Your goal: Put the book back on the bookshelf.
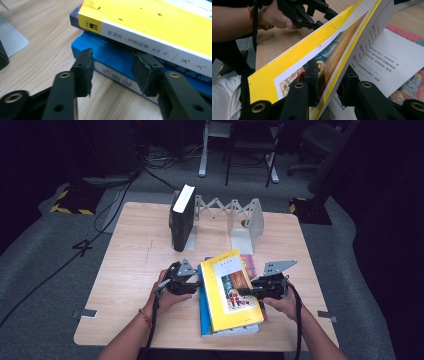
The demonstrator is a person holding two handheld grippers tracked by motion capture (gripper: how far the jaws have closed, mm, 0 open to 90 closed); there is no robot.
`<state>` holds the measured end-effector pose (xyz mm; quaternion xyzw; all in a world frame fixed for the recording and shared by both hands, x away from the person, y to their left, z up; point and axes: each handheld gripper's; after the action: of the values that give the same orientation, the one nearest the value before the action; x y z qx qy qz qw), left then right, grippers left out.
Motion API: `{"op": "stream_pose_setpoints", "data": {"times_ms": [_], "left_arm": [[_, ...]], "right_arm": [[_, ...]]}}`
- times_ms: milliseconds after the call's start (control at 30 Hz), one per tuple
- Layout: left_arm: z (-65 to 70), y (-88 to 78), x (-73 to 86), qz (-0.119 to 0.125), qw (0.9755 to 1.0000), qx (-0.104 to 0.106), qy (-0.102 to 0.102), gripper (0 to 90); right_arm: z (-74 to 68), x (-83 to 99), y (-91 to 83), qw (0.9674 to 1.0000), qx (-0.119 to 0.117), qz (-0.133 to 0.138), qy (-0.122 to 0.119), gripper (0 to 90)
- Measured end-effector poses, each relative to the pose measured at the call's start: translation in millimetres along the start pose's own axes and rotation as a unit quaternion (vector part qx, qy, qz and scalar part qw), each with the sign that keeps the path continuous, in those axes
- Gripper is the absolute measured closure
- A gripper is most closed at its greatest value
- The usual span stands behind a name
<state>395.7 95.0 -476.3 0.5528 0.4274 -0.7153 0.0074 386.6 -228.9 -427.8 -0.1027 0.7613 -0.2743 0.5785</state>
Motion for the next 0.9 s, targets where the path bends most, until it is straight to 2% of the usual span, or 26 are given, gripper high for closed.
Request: {"op": "stream_pose_setpoints", "data": {"times_ms": [33,67,200,267,367,433,467,600,700,833,900], "left_arm": [[0.0,0.0,0.0,0.0,1.0,0.0,0.0,59.8],[0.1,-1.7,-1.3,0.009,1.0,0.001,0.003,59.8],[-2.1,-10.7,-7.5,0.03,0.9994,0.015,0.01,71.7],[-3.3,-15.9,-12.4,0.04,0.999,0.013,0.016,73.2],[-6.1,-27.2,-25.0,0.056,0.9979,0.022,0.022,79.1],[-6.7,-33.3,-34.3,0.059,0.9973,0.03,0.034,85.8],[-6.3,-35.8,-39.2,0.057,0.9972,0.027,0.041,89.3],[-6.5,-42.8,-54.6,0.053,0.9968,0.023,0.056,89.8],[-6.1,-44.1,-61.1,0.057,0.9961,0.03,0.061,89.8],[-3.2,-43.5,-69.5,0.053,0.9953,0.029,0.075,89.8],[-3.4,-42.9,-74.2,0.047,0.9955,0.022,0.08,89.9]], "right_arm": [[0.0,0.0,0.0,1.0,0.0,0.0,0.0,73.2],[-1.0,-0.8,-1.0,1.0,0.0,0.003,-0.003,73.4],[-4.3,-4.3,-4.7,0.9997,-0.003,0.022,-0.013,74.2],[-5.8,-6.3,-6.7,0.9993,-0.002,0.032,-0.019,74.4],[-8.2,-11.8,-10.1,0.9986,0.009,0.043,-0.029,74.6],[-9.1,-15.4,-12.0,0.9981,0.011,0.05,-0.034,74.4],[-9.4,-18.4,-13.1,0.998,0.016,0.049,-0.037,74.0],[-7.8,-28.1,-16.1,0.9977,0.026,0.046,-0.042,72.5],[-6.6,-33.2,-16.4,0.9974,0.037,0.045,-0.042,69.7],[-5.1,-40.3,-15.1,0.9971,0.049,0.042,-0.042,69.8],[-2.7,-44.8,-13.5,0.9973,0.054,0.034,-0.037,71.3]]}}
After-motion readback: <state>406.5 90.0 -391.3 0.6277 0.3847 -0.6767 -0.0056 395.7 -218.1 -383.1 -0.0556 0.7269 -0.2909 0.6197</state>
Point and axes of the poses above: each handheld gripper's, and its own axes: y roughly forward along the jaws, x roughly out of its underside, z roughly to its right, and after that the axes turned 2 degrees about -y, right-handed
